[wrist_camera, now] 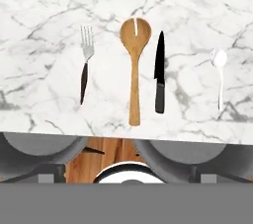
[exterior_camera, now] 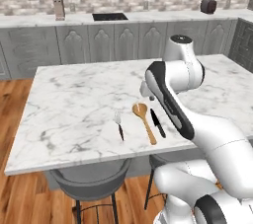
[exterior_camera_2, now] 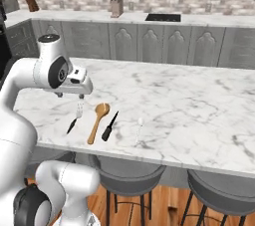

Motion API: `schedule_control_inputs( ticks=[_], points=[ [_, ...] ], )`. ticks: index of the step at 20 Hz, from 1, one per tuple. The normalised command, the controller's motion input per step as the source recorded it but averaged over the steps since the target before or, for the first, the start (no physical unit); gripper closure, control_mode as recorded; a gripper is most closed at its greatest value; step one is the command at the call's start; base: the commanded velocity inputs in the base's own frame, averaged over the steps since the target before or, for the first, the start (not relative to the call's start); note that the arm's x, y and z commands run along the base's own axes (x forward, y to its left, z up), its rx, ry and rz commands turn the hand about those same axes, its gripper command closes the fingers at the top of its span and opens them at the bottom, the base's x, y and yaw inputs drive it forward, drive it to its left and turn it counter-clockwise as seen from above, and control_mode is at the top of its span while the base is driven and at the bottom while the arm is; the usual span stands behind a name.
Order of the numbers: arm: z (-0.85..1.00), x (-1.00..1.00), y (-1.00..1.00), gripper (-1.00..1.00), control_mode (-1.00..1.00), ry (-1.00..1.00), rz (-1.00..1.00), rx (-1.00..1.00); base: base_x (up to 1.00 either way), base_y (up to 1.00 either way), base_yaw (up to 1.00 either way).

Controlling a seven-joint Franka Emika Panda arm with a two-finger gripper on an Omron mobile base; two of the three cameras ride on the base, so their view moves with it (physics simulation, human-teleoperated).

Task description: Pick up the metallic utensils from the counter and place them in the open drawer. Make sure not to pick up any wooden utensils.

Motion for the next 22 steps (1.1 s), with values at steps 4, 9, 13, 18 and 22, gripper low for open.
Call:
schedule_control_inputs(
  ticks=[4, 9, 13, 18, 22],
  points=[
    [-0.38, 0.48, -0.44, -1.0, -1.0, 0.13, 0.0, 0.0, 0.13, -0.12, 0.0],
    [-0.91, 0.17, -0.5, -1.0, -1.0, 0.25, 0.0, 0.02, 0.0, 0.0, 0.0],
    [-0.94, 0.0, -0.16, -1.0, -1.0, 0.21, 0.0, 0.04, 0.0, 0.0, 0.0],
    [-0.64, 0.22, 0.0, -1.0, -1.0, 0.07, 0.0, 0.05, 0.0, 0.0, 0.0],
    [-0.49, 0.33, 0.0, -1.0, -1.0, 0.0, 0.0, 0.01, 0.0, 0.0, 0.0]
  ],
)
